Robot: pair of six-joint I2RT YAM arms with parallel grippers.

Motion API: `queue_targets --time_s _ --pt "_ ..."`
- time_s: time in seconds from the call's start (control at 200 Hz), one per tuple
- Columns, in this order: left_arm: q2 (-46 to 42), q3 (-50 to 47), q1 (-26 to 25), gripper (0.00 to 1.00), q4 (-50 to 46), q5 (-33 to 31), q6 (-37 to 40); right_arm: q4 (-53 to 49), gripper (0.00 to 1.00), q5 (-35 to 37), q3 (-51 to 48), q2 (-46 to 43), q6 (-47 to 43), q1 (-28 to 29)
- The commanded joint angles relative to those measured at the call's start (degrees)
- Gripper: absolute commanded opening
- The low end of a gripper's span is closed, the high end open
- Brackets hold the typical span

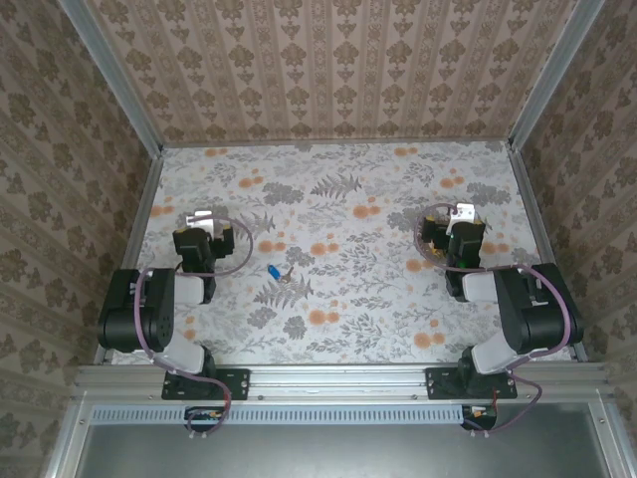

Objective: Put the keys on the keyring

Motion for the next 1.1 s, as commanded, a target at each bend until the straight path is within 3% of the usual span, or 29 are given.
queue_targets --time_s 0.0,0.705,0.82,0.905,1.03,1.07,1.095 --pt "-0.2 1.2 0.5 1.00 0.7 1.2 -1.2 1.4 1.00 0.7 -0.2 0.1 0.8 0.2" --pt "-0.3 1.3 1.1 1.00 0.5 2.2 -1.4 1.4 1.00 0.9 -0.2 0.1 0.7 0.2" --pt "-2.5 2.3 0.8 1.00 -2.6 0.6 -1.3 0.8 1.00 4.2 -0.3 -1.0 0.9 1.1" --pt "-9.4 6.3 -1.4 1.00 -16.1 -4.1 -1.1 0.9 1.00 3.6 -0.5 -1.8 -1.1 2.5" --pt "-18.8 8.6 -11.4 1.00 -25.6 -12.4 1.9 5.3 1.00 6.6 -3.1 -3.9 -3.0 4.0" --pt "-21.4 9.7 -14.6 1.00 -28.4 -12.6 2.0 -2.8 1.00 15.1 -0.4 -8.3 -4.7 7.3" --pt "-22.5 10.5 -16.4 1.00 -30.4 -12.1 1.8 -11.1 1.00 15.4 2.6 -11.9 -5.6 8.5"
